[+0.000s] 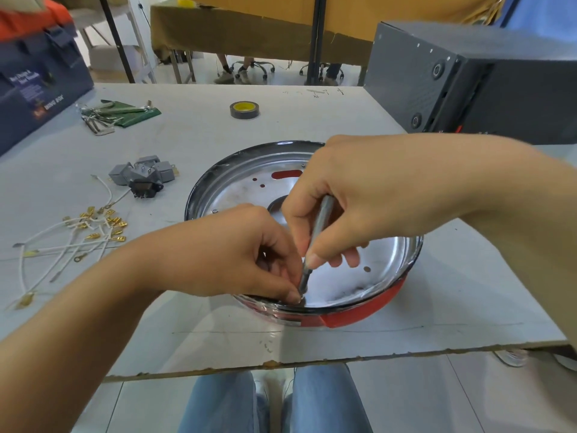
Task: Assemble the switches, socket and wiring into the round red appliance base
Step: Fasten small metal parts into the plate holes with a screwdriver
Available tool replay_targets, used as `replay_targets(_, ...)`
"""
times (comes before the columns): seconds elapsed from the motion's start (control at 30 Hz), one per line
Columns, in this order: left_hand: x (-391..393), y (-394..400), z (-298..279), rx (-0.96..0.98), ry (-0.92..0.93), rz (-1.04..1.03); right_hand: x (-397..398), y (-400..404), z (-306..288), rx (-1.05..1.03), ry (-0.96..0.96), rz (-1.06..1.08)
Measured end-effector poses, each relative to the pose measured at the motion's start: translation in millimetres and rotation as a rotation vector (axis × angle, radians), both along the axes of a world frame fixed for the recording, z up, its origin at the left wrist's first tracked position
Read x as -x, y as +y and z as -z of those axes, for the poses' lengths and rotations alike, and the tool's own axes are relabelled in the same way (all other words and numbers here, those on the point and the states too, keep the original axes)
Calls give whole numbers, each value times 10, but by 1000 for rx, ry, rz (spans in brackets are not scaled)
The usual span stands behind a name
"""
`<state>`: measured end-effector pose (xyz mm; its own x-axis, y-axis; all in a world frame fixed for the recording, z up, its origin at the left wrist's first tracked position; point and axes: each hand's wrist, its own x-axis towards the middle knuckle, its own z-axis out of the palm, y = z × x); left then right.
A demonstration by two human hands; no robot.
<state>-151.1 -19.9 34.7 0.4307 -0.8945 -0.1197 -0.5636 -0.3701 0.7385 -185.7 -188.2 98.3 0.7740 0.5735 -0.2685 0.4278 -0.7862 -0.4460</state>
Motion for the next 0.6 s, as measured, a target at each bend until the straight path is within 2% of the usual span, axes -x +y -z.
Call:
replay_targets(0.3, -6, 28, 11, 46, 12, -3, 41, 106, 13, 156, -174, 19)
replay_targets(0.5, -21, 42, 1, 95, 77, -15, 49, 72, -72, 140, -65, -1)
replay_targets(0.6, -21, 45, 7, 122, 99, -33, 27, 88, -85, 113, -81, 11)
